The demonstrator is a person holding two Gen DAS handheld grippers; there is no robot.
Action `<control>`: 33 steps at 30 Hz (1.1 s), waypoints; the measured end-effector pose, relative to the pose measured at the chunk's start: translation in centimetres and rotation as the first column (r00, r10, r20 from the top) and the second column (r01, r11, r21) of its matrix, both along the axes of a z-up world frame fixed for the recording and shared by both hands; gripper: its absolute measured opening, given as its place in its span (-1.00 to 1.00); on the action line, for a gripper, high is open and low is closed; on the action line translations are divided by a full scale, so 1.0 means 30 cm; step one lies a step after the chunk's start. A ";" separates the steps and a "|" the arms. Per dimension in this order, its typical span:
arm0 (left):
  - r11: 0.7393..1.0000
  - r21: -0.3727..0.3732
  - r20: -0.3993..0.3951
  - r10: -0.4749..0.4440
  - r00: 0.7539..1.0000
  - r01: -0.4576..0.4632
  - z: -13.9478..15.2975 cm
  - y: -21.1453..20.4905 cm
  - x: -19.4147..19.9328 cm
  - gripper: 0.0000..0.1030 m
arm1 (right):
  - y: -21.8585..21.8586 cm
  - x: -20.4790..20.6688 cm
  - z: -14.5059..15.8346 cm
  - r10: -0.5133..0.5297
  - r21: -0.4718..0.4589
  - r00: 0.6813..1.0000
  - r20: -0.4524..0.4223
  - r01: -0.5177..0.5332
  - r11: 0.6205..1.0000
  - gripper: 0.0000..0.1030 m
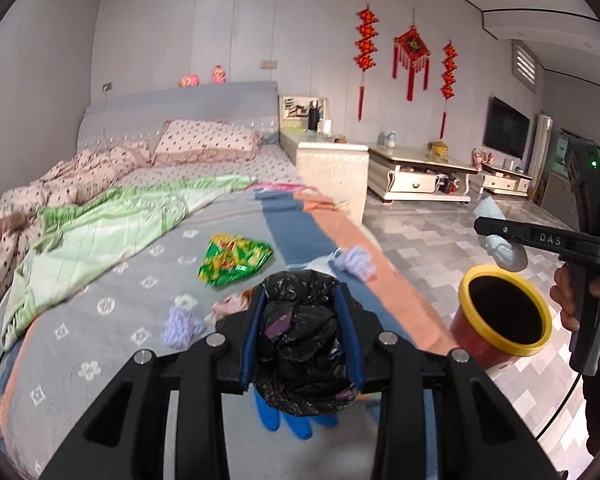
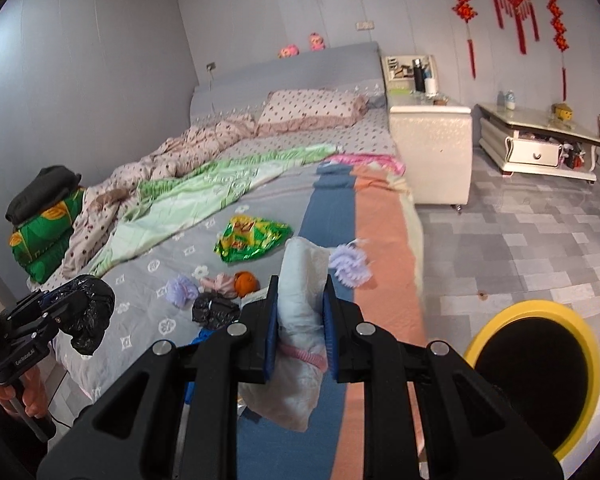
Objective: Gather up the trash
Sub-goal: 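Carry the black bag and tissue bundle to the yellow bin and release both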
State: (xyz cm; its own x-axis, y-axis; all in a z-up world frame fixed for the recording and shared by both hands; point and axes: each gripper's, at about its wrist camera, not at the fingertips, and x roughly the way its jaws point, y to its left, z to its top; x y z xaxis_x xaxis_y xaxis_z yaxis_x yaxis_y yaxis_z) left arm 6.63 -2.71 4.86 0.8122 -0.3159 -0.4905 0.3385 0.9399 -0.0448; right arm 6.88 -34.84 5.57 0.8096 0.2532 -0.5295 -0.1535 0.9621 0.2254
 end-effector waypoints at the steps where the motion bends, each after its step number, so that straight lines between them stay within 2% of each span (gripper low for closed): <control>1: 1.000 0.002 0.011 -0.010 1.000 0.010 0.019 -0.023 -0.002 -0.37 | -0.021 -0.012 0.017 -0.012 -0.001 1.000 0.011 0.012 1.000 -0.64; 9: 0.993 -0.006 0.071 -0.120 0.990 0.120 0.146 -0.233 0.015 -0.37 | -0.249 -0.114 0.156 -0.135 -0.003 0.988 0.075 0.135 0.991 -0.64; 19: 0.958 -0.006 0.088 -0.284 0.955 0.286 0.219 -0.559 0.066 -0.37 | -0.555 -0.208 0.253 -0.304 0.011 0.946 0.112 0.305 0.952 -0.64; 26: 0.928 -0.004 0.057 -0.373 0.926 0.374 0.196 -0.799 0.112 -0.37 | -0.715 -0.258 0.233 -0.389 0.014 0.916 0.095 0.389 0.921 -0.64; 33: 0.894 -0.013 -0.029 -0.448 0.893 0.448 0.085 -0.998 0.144 -0.37 | -0.823 -0.229 0.128 -0.430 0.031 0.902 0.024 0.430 0.903 -0.64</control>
State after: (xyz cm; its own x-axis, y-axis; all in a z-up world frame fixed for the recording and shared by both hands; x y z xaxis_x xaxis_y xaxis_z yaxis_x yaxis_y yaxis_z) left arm 10.97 -32.64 7.42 0.5685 -0.6456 -0.5099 0.7223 0.6884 -0.0663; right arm -0.01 -59.53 9.40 0.8576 -0.1106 -0.5022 0.2670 0.9304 0.2510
